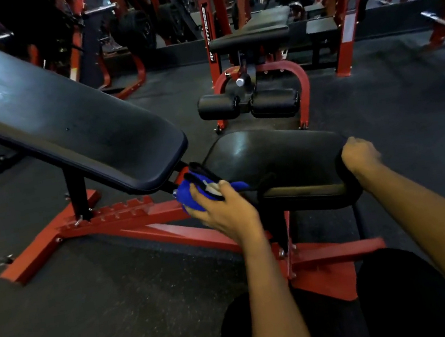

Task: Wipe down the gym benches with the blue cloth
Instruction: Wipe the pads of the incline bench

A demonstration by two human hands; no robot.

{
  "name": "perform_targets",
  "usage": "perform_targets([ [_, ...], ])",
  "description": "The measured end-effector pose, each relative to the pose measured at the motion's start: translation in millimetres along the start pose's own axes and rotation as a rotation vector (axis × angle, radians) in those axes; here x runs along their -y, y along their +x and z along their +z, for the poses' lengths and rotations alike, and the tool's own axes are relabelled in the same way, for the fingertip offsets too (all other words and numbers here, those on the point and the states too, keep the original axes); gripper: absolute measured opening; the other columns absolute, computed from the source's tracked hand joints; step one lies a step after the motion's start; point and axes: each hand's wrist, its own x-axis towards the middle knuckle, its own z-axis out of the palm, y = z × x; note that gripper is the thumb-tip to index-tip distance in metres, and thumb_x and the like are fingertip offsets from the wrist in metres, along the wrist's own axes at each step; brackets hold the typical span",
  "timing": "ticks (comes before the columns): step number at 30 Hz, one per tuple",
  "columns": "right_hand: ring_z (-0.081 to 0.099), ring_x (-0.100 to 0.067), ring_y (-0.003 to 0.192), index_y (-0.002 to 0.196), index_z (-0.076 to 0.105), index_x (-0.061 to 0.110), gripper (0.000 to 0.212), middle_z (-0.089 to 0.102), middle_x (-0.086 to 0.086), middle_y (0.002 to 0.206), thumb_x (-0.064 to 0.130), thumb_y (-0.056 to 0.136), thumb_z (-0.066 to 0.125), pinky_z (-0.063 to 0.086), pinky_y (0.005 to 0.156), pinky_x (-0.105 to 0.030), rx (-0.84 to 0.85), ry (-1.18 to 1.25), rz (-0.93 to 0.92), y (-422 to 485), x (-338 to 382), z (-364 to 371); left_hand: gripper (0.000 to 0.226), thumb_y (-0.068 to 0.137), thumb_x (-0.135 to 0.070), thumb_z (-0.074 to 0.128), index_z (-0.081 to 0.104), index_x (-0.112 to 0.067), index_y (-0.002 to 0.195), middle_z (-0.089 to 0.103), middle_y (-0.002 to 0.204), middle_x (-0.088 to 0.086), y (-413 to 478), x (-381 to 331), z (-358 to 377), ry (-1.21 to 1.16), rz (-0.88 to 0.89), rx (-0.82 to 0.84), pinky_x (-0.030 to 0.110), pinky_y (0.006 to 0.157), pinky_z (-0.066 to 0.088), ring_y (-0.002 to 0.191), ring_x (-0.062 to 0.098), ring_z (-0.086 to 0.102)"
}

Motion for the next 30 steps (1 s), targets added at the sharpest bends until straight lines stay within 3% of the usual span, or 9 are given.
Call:
perform_targets([
  [2, 0.051, -0.039, 0.123, 0.139, 0.047, -0.001, 0.055, 0.049, -0.025, 0.138, 0.037, 0.106, 0.025, 0.041, 0.106, -0.046, 0.008, 0.007, -0.003, -1, -1, -3, 0.047, 0.082, -0.040, 0.054, 0.058, -0.026, 0.127, 0.046, 0.140, 0.012, 31, -1, -11, -0.005, 0.087, 0.025, 0.050, 0.104, 0.039, 0.125, 0.036, 0.047],
  [5, 0.049, -0.041, 0.125, 0.141, 0.047, 0.004, 0.054, 0.046, -0.025, 0.142, 0.038, 0.106, 0.024, 0.040, 0.108, -0.049, 0.026, 0.013, -0.022, -6, 1, -3, 0.045, 0.078, -0.048, 0.042, 0.064, -0.023, 0.108, 0.063, 0.116, 0.008, 70, -15, -31, 0.203, 0.200, 0.316, 0.045, 0.093, 0.044, 0.110, 0.034, 0.055],
  [7, 0.046, -0.042, 0.127, 0.142, 0.045, 0.004, 0.054, 0.044, -0.026, 0.143, 0.037, 0.106, 0.023, 0.038, 0.109, -0.049, 0.034, 0.019, -0.025, -3, -2, -2, 0.051, 0.079, -0.053, 0.036, 0.064, -0.025, 0.110, 0.066, 0.116, 0.006, 90, -31, -32, 0.407, 0.259, 0.489, 0.044, 0.093, 0.044, 0.110, 0.034, 0.056],
  [11, 0.046, -0.041, 0.128, 0.143, 0.044, 0.004, 0.052, 0.045, -0.026, 0.142, 0.035, 0.107, 0.022, 0.038, 0.105, -0.046, 0.050, -0.002, -0.048, -3, 0, -8, 0.037, 0.097, -0.038, 0.039, 0.059, -0.030, 0.126, 0.061, 0.131, 0.009, 121, -74, 11, 0.685, 0.325, 0.683, 0.036, 0.099, 0.040, 0.122, 0.032, 0.052],
  [19, 0.048, -0.039, 0.124, 0.144, 0.041, 0.013, 0.047, 0.048, -0.022, 0.138, 0.033, 0.106, 0.023, 0.040, 0.096, -0.043, 0.064, -0.010, -0.081, 7, -3, -2, 0.048, 0.095, -0.035, 0.048, 0.044, -0.028, 0.142, 0.047, 0.143, 0.014, 130, -60, 44, 0.858, 0.399, 0.718, 0.041, 0.104, 0.036, 0.127, 0.036, 0.047],
  [21, 0.050, -0.037, 0.121, 0.144, 0.041, 0.012, 0.046, 0.049, -0.022, 0.136, 0.033, 0.107, 0.023, 0.039, 0.086, -0.039, 0.077, -0.013, -0.083, 8, -4, -4, 0.043, 0.094, -0.027, 0.053, 0.050, -0.022, 0.137, 0.054, 0.137, 0.012, 144, -71, 67, 0.754, 0.346, 0.793, 0.039, 0.105, 0.039, 0.123, 0.030, 0.052],
  [23, 0.050, -0.037, 0.121, 0.143, 0.042, 0.013, 0.046, 0.049, -0.021, 0.137, 0.033, 0.107, 0.023, 0.039, 0.087, -0.039, 0.089, 0.017, -0.104, 10, -6, -6, 0.036, 0.092, -0.021, 0.056, 0.055, -0.024, 0.128, 0.057, 0.133, 0.006, 173, -67, 95, 0.657, 0.269, 0.852, 0.038, 0.106, 0.041, 0.118, 0.025, 0.055],
  [26, 0.049, -0.037, 0.123, 0.143, 0.042, 0.015, 0.046, 0.049, -0.020, 0.138, 0.034, 0.106, 0.023, 0.040, 0.095, -0.041, 0.107, 0.046, -0.145, 9, -12, -6, 0.030, 0.080, -0.037, 0.055, 0.058, -0.039, 0.110, 0.063, 0.126, 0.012, 194, -52, 103, 0.651, 0.231, 0.840, 0.046, 0.103, 0.045, 0.114, 0.031, 0.060],
  [30, 0.053, -0.030, 0.108, 0.140, 0.044, 0.016, 0.044, 0.053, -0.017, 0.128, 0.035, 0.106, 0.024, 0.039, 0.082, -0.037, 0.126, 0.069, -0.141, 11, -11, -5, 0.040, 0.095, -0.039, 0.048, 0.049, -0.033, 0.134, 0.057, 0.129, 0.012, 149, -55, 60, 0.772, 0.417, 0.715, 0.041, 0.099, 0.041, 0.118, 0.034, 0.054],
])
